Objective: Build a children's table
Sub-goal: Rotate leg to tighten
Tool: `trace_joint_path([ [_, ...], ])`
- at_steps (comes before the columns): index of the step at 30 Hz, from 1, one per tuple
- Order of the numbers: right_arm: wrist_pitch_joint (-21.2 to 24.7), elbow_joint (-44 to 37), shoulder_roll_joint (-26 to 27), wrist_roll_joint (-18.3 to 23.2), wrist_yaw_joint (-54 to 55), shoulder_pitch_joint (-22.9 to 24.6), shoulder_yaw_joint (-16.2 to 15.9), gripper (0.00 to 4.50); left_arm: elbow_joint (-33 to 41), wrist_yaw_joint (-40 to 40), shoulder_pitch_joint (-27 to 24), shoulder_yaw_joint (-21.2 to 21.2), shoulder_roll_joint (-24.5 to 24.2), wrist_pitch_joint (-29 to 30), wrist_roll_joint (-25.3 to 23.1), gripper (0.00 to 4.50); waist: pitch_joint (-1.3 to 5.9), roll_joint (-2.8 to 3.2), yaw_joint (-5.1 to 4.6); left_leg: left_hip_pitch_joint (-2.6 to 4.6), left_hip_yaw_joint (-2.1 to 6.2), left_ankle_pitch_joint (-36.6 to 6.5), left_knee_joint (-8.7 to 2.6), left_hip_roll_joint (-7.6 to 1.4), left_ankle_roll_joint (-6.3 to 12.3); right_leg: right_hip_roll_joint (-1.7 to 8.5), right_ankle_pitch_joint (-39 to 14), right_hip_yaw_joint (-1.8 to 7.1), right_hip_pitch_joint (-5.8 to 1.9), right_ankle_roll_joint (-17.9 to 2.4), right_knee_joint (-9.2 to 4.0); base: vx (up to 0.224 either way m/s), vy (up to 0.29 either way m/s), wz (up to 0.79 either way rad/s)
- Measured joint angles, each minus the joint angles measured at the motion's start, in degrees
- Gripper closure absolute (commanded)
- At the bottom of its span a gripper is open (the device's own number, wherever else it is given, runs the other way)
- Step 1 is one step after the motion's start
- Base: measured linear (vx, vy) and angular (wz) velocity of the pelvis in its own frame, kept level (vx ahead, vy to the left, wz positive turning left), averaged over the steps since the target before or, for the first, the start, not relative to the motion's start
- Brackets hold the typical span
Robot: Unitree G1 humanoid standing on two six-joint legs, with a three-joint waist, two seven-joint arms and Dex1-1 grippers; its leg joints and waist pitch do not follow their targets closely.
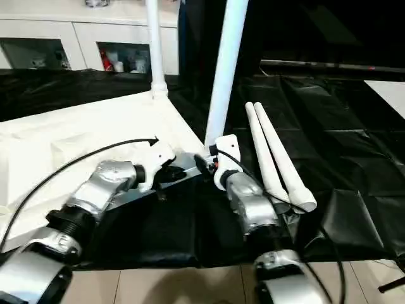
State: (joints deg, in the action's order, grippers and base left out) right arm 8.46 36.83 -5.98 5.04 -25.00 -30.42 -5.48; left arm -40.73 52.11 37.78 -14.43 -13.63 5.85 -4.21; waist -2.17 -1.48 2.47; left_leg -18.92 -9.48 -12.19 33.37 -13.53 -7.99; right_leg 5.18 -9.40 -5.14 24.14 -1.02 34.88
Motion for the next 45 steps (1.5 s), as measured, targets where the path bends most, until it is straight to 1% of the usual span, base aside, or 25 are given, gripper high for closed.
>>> trace_joint_path([
  [5, 0.9, -8.9, -6.7, 1.8, -13.1, 5.2, -3.1, 0.58, 4.2, 11.3, -3.0, -0.2, -5.0, -2.6, 2.3, 4.50, -0.07, 0.12, 0.85, -0.13, -0.10, 0.1, -0.08, -0.07, 0.10, 0.01, -0.1, -0.01, 0.15, -0.1, 0.07, 0.000, 0.000, 0.00],
  [7, 1.1, -11.7, -9.2, 2.6, -17.4, 6.5, -4.0, 0.58, 5.4, 14.3, -3.8, -0.2, -6.4, -2.8, 3.3, 4.50, -0.07, 0.12, 1.06, -0.14, -0.17, 0.1, -0.03, -0.08, 0.16, 0.03, -0.2, 0.02, 0.15, -0.2, 0.08, 0.000, 0.000, 0.00],
  [9, 1.2, -13.6, -10.5, 3.7, -20.8, 7.4, -4.1, 0.58, 6.0, 16.4, -4.2, -0.1, -7.6, -2.6, 4.3, 4.50, -0.08, 0.14, 1.05, -0.15, -0.22, 0.1, 0.03, -0.08, 0.24, 0.04, -0.3, 0.07, 0.15, -0.1, 0.08, 0.000, 0.000, 0.00],
  [13, 1.4, -14.3, -11.1, 4.5, -24.2, 7.8, -4.2, 0.58, 6.7, 18.6, -4.8, 0.0, -8.5, -2.2, 5.2, 4.50, -0.08, 0.14, 1.02, -0.14, -0.24, 0.2, 0.02, -0.09, 0.27, 0.04, -0.3, 0.08, 0.15, -0.1, 0.09, 0.000, 0.000, 0.00],
  [14, 1.4, -14.4, -11.2, 4.5, -24.6, 7.8, -4.4, 0.74, 6.8, 18.9, -5.0, 0.0, -8.6, -2.2, 5.2, 4.50, -0.08, 0.14, 1.04, -0.13, -0.24, 0.1, 0.02, -0.09, 0.22, 0.04, -0.3, 0.08, 0.15, -0.1, 0.10, 0.000, 0.000, 0.00],
  [16, 1.5, -14.4, -11.2, 4.6, -25.0, 7.8, -4.5, 0.74, 6.8, 19.1, -5.1, 0.0, -8.7, -2.2, 5.3, 4.50, -0.08, 0.14, 1.04, -0.13, -0.24, 0.1, 0.03, -0.09, 0.17, 0.04, -0.3, 0.08, 0.15, -0.1, 0.12, 0.000, 0.000, 0.00],
  [17, 1.5, -14.4, -11.2, 4.5, -25.3, 7.8, -4.6, 0.85, 6.8, 19.1, -5.1, 0.0, -8.7, -2.3, 5.3, 4.50, -0.08, 0.14, 1.03, -0.12, -0.24, 0.1, 0.04, -0.09, 0.17, 0.04, -0.3, 0.08, 0.15, -0.1, 0.13, 0.000, 0.000, 0.00],
  [18, 1.5, -14.4, -11.2, 4.5, -25.4, 7.8, -4.6, 0.85, 6.8, 19.1, -5.2, 0.0, -8.9, -2.3, 5.3, 4.50, -0.08, 0.14, 1.02, -0.12, -0.24, 0.1, 0.04, -0.09, 0.17, 0.04, -0.3, 0.08, 0.15, -0.1, 0.13, 0.000, 0.000, 0.00],
  [19, 1.5, -14.4, -11.2, 4.6, -25.5, 7.8, -4.7, 1.00, 7.0, 19.1, -5.3, 0.0, -9.0, -2.3, 5.3, 4.50, -0.08, 0.14, 1.01, -0.12, -0.24, 0.1, 0.04, -0.09, 0.16, 0.04, -0.3, 0.08, 0.15, -0.1, 0.14, 0.000, 0.000, 0.00],
  [22, 1.6, -15.3, -11.3, 4.6, -26.1, 8.2, -5.1, 1.22, 7.6, 19.5, -5.7, 0.0, -9.1, -2.3, 5.3, 4.50, -0.09, 0.13, 1.01, -0.11, -0.23, 0.1, 0.03, -0.09, 0.17, 0.04, -0.3, 0.08, 0.15, -0.1, 0.14, 0.000, 0.000, 0.00],
  [26, 2.0, -15.8, -11.3, 4.6, -26.7, 8.4, -5.2, 1.63, 8.1, 19.7, -5.9, 0.0, -9.2, -2.3, 5.4, 4.50, -0.09, 0.13, 1.01, -0.12, -0.24, 0.1, 0.05, -0.09, 0.17, 0.04, -0.3, 0.08, 0.15, -0.1, 0.14, 0.000, 0.000, 0.00],
  [28, 2.2, -15.8, -11.3, 4.6, -26.5, 8.4, -5.2, 1.66, 8.1, 19.7, -5.9, 0.0, -9.2, -2.3, 5.4, 4.50, -0.09, 0.13, 1.02, -0.12, -0.24, 0.1, 0.05, -0.09, 0.17, 0.04, -0.3, 0.08, 0.15, -0.1, 0.15, 0.000, 0.000, 0.00],
  [32, 2.4, -15.7, -9.9, 4.4, -23.5, 8.5, -5.1, 1.71, 8.0, 18.7, -6.0, 0.3, -9.3, -2.2, 5.4, 4.50, -0.09, 0.12, 0.86, -0.11, -0.23, 0.1, 0.12, -0.09, 0.16, 0.04, -0.3, 0.10, 0.14, -0.1, 0.19, 0.000, 0.000, 0.00],
  [34, 2.4, -14.3, -7.9, 4.0, -19.5, 8.4, -3.9, 1.72, 7.1, 15.9, -5.5, 0.5, -8.3, -2.2, 4.3, 4.50, -0.06, 0.08, 0.80, -0.07, -0.22, 0.1, 0.17, -0.09, 0.16, 0.04, -0.3, 0.10, 0.06, -0.1, 0.19, 0.000, 0.000, 0.00],
  [38, 2.7, -9.0, -3.0, 2.7, -6.3, 5.5, -0.4, 1.73, 3.3, 6.6, -2.6, 0.5, -3.4, -1.1, 1.5, 4.50, -0.06, 0.07, 0.61, 0.06, -0.23, 0.1, 0.26, -0.03, 0.15, 0.08, -0.3, 0.16, -0.12, 0.0, 0.12, 0.000, 0.000, 0.00],
  [40, 2.5, -6.6, -1.3, 1.1, -0.5, 3.8, 0.3, 1.73, 1.7, 2.4, -1.3, 0.5, -1.1, 0.3, 0.6, 4.50, -0.05, 0.07, 0.62, 0.12, -0.22, 0.1, 0.25, -0.02, 0.14, 0.08, -0.3, 0.17, -0.16, 0.1, 0.15, 0.000, 0.000, 0.00],
  [41, 2.6, -4.8, -0.2, 0.0, 3.5, 2.2, 0.6, 1.73, 0.6, -0.6, -0.3, 0.5, 0.9, 1.3, -0.1, 4.50, -0.04, 0.08, 0.63, 0.12, -0.23, 0.1, 0.25, 0.00, 0.14, 0.08, -0.3, 0.18, -0.17, 0.1, 0.13, 0.000, 0.000, 0.00],
  [42, 2.6, -3.5, 0.7, -0.5, 6.0, 1.2, 0.7, 1.73, -0.1, -2.5, 0.3, 0.5, 2.1, 2.1, -0.4, 4.50, -0.04, 0.08, 0.66, 0.12, -0.23, 0.1, 0.25, 0.01, 0.14, 0.08, -0.3, 0.20, -0.19, 0.1, 0.13, 0.000, 0.000, 0.00],
  [44, 2.5, -0.4, 2.5, -1.1, 11.2, -1.0, 2.0, 1.73, -1.5, -6.0, 1.5, 0.5, 4.5, 3.3, -1.0, 4.50, 0.00, 0.14, 0.69, 0.12, -0.22, 0.1, 0.20, 0.05, 0.14, 0.09, -0.3, 0.25, -0.18, 0.1, 0.13, 0.000, 0.000, 0.00],
  [45, 2.3, 0.3, 3.0, -1.2, 12.6, -1.5, 2.3, 1.73, -1.9, -6.8, 1.8, 0.5, 5.0, 3.6, -1.1, 4.50, 0.02, 0.16, 0.72, 0.12, -0.21, 0.1, 0.18, 0.04, 0.14, 0.09, -0.3, 0.24, -0.18, 0.1, 0.13, 0.000, 0.000, 0.00],
])
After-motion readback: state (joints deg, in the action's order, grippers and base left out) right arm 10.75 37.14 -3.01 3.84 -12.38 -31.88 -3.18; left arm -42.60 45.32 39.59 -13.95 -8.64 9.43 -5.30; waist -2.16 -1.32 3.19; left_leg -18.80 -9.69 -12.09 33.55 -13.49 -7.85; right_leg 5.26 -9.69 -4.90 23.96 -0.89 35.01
